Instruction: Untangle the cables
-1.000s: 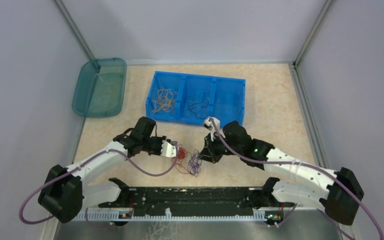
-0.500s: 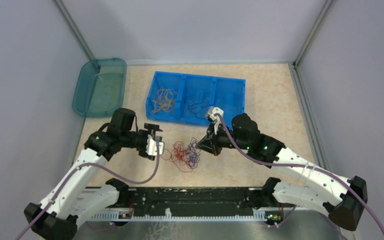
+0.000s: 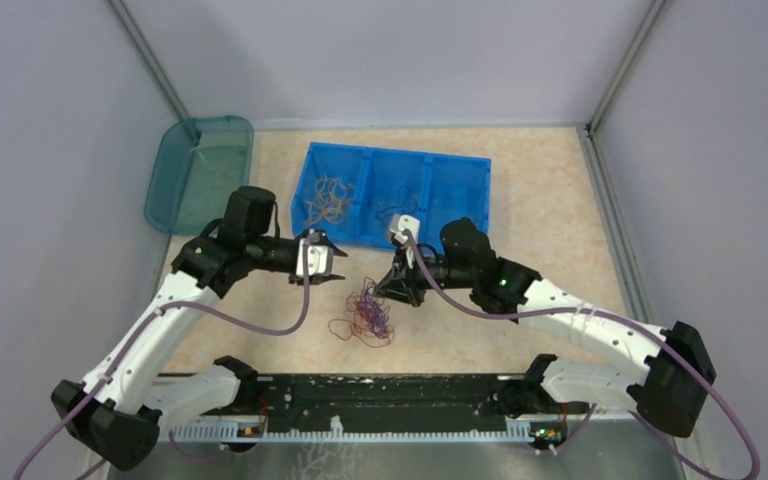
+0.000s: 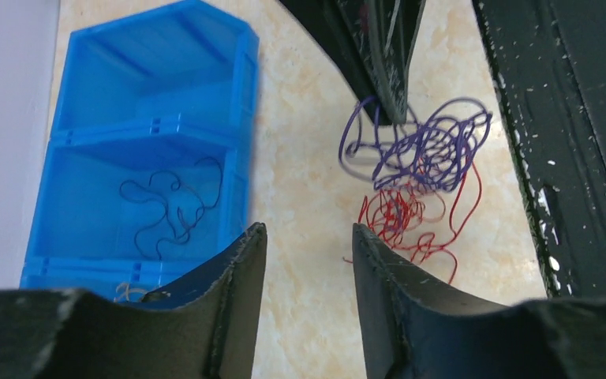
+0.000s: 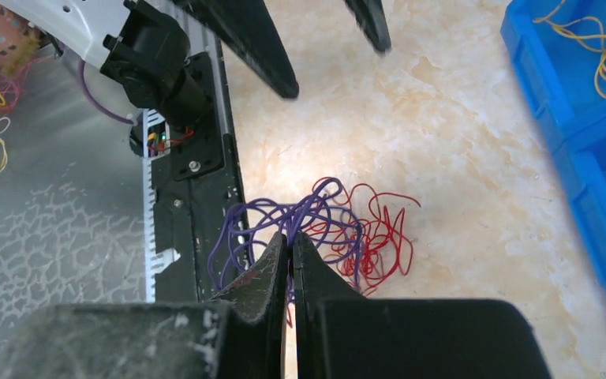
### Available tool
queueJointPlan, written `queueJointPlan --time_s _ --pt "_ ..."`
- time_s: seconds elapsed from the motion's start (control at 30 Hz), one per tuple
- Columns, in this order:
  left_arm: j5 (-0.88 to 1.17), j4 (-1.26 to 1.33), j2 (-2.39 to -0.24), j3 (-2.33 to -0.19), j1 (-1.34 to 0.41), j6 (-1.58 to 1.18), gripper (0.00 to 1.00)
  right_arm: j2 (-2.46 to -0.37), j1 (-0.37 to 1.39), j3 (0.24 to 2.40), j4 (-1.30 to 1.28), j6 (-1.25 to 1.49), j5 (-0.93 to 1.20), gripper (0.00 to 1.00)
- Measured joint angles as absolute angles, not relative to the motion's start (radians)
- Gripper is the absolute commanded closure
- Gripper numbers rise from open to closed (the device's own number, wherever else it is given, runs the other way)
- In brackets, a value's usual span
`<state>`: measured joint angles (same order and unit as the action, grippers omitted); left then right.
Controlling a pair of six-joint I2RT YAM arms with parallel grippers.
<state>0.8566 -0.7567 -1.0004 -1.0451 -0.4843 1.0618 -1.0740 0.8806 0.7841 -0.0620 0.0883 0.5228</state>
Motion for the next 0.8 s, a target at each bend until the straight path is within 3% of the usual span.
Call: queueJointPlan --time_s 0.43,0.73,0.77,0.8 --pt "0.876 -0.619 -1.056 -1.023 -0.594 0.92 0.67 -1.159 0.889 0.821 0.047 0.079 0.572 1.0" --pt "0.859 -0.623 -1.056 -1.011 -0.6 0.921 0.97 -1.161 0.89 0.821 0.09 0.09 0.575 1.0" --pt "0.854 -0.625 -1.056 -1.01 -0.6 0.921 0.98 -1.161 0.89 0.821 0.09 0.09 0.575 0.99" --pt "0.849 -0.625 -1.056 -1.009 -0.601 0.924 0.99 -1.161 0.89 0.821 0.091 0.091 0.575 0.91"
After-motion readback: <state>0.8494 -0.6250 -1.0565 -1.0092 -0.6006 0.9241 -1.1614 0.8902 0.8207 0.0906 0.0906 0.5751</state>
